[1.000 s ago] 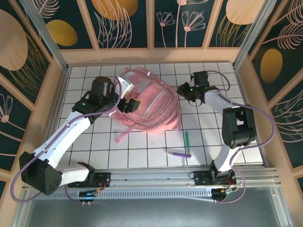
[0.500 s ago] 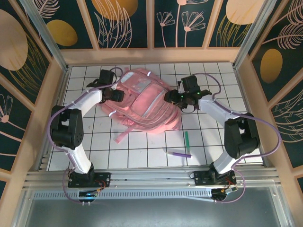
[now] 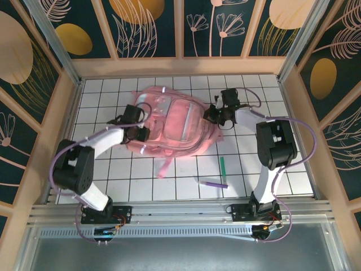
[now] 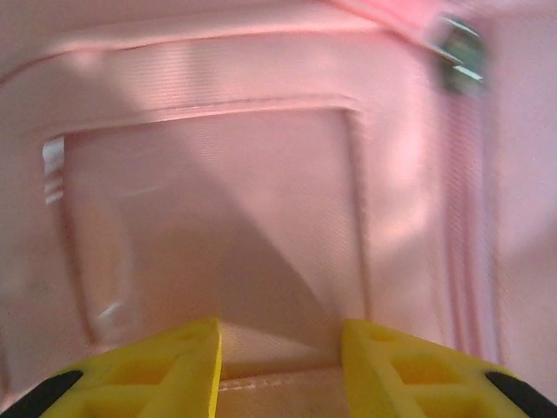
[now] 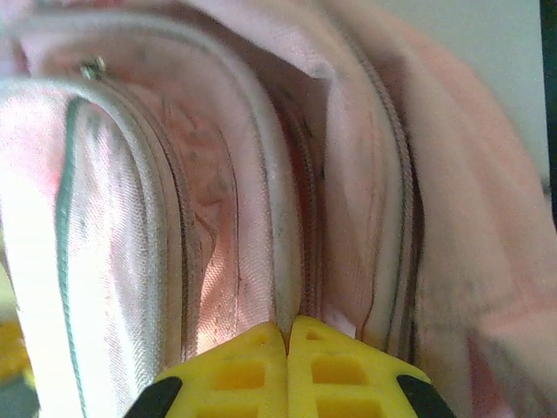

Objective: Pack the student bag

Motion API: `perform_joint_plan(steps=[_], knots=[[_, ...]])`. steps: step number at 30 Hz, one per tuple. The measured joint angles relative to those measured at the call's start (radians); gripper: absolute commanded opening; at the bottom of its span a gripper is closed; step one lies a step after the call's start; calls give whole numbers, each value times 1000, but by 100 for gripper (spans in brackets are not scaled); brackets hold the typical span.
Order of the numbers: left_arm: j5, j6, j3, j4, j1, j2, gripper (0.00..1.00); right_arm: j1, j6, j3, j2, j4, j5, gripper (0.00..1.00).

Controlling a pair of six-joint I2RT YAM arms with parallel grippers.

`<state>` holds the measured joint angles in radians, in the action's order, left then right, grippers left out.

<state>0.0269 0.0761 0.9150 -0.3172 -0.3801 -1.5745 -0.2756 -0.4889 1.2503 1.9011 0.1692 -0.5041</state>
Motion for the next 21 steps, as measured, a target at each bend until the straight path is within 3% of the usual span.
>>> perform_joint_plan(steps=[5, 9, 15, 19, 21], knots=[[86, -42, -31, -81, -64, 166, 50, 14, 54, 135, 84, -2, -29, 18], [124, -199, 27, -90, -58, 219, 52, 24, 58, 168, 89, 4, -38, 40], [200, -602, -1, -120, -82, 226, 55, 33, 50, 102, -8, 29, -10, 45], [170, -757, -64, -121, -92, 223, 56, 31, 29, -50, -199, 44, -2, 47], [156, -800, -77, -114, -92, 213, 62, 22, 6, -136, -301, 40, 3, 47]])
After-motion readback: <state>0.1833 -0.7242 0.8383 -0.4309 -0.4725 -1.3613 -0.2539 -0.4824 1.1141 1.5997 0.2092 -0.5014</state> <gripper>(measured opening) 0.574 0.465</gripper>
